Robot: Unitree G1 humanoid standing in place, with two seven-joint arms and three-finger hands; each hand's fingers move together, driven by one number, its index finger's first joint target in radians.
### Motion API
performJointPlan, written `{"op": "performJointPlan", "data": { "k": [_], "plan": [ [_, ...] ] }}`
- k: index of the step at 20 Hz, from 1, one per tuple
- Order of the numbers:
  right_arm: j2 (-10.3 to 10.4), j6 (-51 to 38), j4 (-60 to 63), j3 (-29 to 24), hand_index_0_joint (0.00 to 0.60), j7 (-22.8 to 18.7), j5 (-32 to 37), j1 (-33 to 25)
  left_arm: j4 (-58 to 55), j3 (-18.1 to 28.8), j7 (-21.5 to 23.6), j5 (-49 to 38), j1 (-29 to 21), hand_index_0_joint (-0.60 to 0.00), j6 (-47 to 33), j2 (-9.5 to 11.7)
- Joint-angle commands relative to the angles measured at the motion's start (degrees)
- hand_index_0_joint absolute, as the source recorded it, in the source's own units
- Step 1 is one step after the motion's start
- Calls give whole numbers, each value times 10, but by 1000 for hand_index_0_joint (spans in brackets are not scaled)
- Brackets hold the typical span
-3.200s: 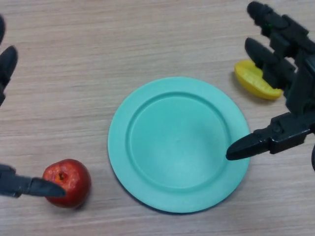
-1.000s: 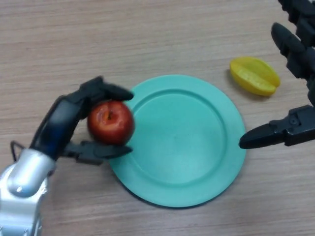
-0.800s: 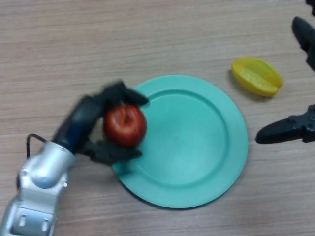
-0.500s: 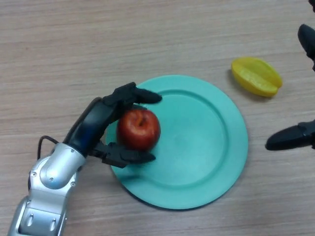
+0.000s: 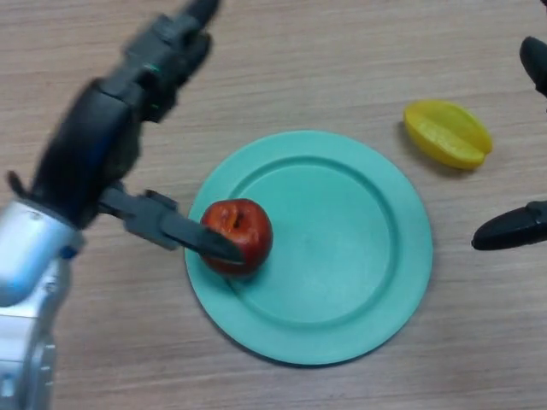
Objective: Pick up the red apple and place it on the plate
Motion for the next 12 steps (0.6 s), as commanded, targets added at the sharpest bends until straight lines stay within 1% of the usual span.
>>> {"op": "performJointPlan", "data": {
  "k": [1,2,3,4,5,6,7,10,11,12],
  "plan": [
    [-16,-130,1,-24,0,4,-54,-14,-40,84,46,-75,-13,0,-28,53],
    [-14,-132,8,-21,0,1,-57,-18,-42,91,48,-85,-8,0,-28,60],
    [-9,-127,10,-21,0,-10,-58,-21,-53,88,41,-75,15,0,-34,73],
    [-7,-126,9,-22,0,-14,-57,-20,-60,88,36,-72,26,0,-31,74],
    [-4,-128,2,-18,0,-19,-59,-14,-78,89,33,-58,41,0,-29,69],
    [-2,-132,-1,-16,0,-19,-60,-11,-84,88,34,-48,44,0,-29,68],
    [3,-128,-12,-12,0,-13,-56,-1,-88,89,46,-35,41,0,-31,61],
    [7,-111,-30,-13,0,-1,-40,6,-99,104,60,-51,30,0,-4,65],
    [9,-108,-32,-15,0,1,-35,7,-98,107,75,-69,22,0,6,66],
    [10,-105,-34,-16,0,1,-31,7,-96,106,80,-75,19,0,8,67]
  ]
}}
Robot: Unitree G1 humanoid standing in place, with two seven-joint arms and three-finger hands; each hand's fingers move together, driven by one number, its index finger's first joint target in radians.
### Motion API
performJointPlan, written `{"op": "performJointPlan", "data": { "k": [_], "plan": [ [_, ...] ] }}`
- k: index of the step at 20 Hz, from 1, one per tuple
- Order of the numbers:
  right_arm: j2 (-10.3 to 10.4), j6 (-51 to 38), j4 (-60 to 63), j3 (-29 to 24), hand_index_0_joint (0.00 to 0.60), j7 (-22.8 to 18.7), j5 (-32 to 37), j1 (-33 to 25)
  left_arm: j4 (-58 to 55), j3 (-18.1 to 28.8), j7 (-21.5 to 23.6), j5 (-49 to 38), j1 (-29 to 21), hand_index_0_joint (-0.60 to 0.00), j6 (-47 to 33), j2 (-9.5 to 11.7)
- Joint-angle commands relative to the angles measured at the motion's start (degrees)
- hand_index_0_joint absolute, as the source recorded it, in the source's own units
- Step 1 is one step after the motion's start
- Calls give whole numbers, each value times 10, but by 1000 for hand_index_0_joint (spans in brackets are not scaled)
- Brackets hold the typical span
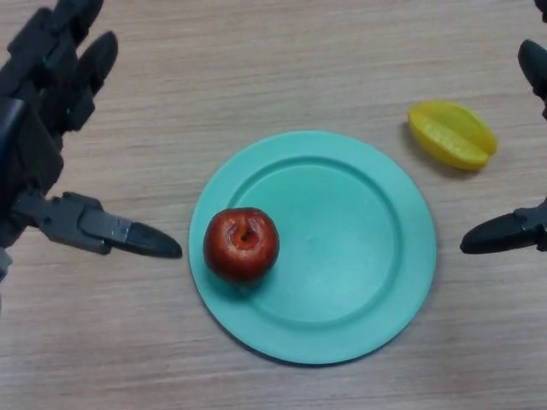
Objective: Pick up the red apple and place it on the plate
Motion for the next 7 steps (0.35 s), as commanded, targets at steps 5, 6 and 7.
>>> {"op": "performJointPlan", "data": {
  "k": [5,6,7],
  "plan": [
    [-10,-47,-40,-34,0,14,39,-2,33,48,40,45,-34,0,-175,40],
    [-10,-47,-39,-33,0,15,38,-3,37,48,41,47,-35,0,-182,42],
    [-10,-40,-37,-31,0,15,40,-6,41,47,40,46,-32,0,-184,43]
  ]
}}
